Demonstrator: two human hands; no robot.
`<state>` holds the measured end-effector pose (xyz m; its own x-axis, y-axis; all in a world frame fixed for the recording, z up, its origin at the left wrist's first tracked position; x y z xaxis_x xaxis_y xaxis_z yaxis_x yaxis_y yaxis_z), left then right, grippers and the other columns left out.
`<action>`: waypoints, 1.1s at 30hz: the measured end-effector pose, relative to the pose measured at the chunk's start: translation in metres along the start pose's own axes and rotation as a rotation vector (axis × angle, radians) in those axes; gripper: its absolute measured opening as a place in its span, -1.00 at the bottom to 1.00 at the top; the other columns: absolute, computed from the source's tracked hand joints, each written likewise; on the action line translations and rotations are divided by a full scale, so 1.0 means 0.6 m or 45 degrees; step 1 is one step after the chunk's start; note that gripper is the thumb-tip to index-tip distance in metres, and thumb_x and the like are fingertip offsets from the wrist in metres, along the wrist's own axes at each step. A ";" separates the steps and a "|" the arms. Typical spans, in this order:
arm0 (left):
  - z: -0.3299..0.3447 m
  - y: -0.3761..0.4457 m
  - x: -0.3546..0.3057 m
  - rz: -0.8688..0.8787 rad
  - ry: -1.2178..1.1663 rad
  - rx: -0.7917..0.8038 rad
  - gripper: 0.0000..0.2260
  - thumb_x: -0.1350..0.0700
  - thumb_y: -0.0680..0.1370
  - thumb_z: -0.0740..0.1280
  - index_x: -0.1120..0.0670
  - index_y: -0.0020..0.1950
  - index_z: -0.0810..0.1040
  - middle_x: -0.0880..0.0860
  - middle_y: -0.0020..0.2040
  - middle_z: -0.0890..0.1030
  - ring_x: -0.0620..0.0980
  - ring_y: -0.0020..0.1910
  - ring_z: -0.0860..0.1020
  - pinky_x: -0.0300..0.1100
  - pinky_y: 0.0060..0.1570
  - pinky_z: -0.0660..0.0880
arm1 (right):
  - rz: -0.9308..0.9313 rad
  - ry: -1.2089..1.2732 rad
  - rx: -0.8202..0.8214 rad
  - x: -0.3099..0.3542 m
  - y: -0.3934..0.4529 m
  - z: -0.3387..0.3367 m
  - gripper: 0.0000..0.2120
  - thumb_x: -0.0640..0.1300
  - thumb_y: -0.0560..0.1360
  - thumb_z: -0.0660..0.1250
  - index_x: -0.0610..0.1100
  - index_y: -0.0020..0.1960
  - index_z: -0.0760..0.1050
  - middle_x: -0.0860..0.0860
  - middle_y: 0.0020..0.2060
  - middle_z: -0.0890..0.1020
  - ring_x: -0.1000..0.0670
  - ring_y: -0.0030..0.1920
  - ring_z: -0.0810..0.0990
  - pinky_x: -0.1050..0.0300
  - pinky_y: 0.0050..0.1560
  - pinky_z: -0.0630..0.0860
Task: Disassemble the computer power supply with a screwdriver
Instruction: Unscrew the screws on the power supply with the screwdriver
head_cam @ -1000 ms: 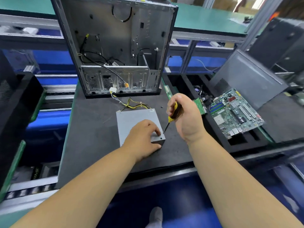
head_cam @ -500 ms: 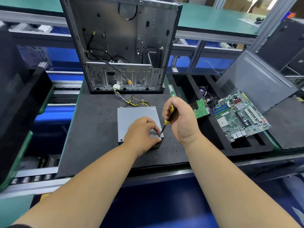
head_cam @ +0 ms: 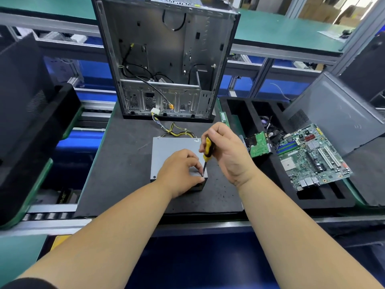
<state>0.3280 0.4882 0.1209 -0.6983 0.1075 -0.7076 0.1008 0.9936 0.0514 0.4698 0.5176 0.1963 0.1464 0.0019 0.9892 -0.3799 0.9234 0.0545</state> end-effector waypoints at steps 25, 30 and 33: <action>0.002 0.002 0.001 0.001 0.054 0.007 -0.86 -0.02 0.39 0.55 -0.15 -0.23 0.60 -0.20 0.08 0.46 -0.14 0.17 0.40 -0.14 0.21 0.39 | -0.038 0.240 -0.041 -0.011 0.007 0.009 -0.79 -0.03 0.55 0.17 -0.13 -0.19 0.33 -0.02 -0.44 0.41 -0.01 -0.41 0.32 0.16 -0.35 0.22; 0.001 0.003 0.001 0.015 0.091 0.018 -0.83 -0.04 0.39 0.54 -0.19 -0.24 0.56 -0.21 0.08 0.45 -0.14 0.16 0.41 -0.11 0.22 0.41 | 0.061 0.107 -0.122 0.001 0.012 0.001 -0.73 -0.02 0.59 0.25 -0.10 -0.24 0.50 -0.04 -0.27 0.56 -0.02 -0.25 0.53 0.09 -0.12 0.45; 0.002 0.002 0.002 0.010 0.103 0.016 -0.81 -0.05 0.39 0.54 -0.22 -0.27 0.53 -0.23 0.08 0.44 -0.15 0.18 0.39 -0.12 0.22 0.40 | 0.142 0.095 -0.233 0.007 0.021 0.002 -0.56 -0.02 0.69 0.12 -0.13 -0.29 0.53 -0.02 -0.41 0.53 -0.01 -0.34 0.50 -0.02 -0.04 0.39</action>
<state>0.3284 0.4894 0.1192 -0.7524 0.1180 -0.6480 0.1150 0.9922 0.0472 0.4646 0.5289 0.2015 0.1821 0.1302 0.9746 -0.2268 0.9700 -0.0872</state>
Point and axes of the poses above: each hand's wrist, its own y-axis towards the middle knuckle, its own z-axis out of the palm, x = y × z, the point moved 1 cm from there along y, towards the middle knuckle
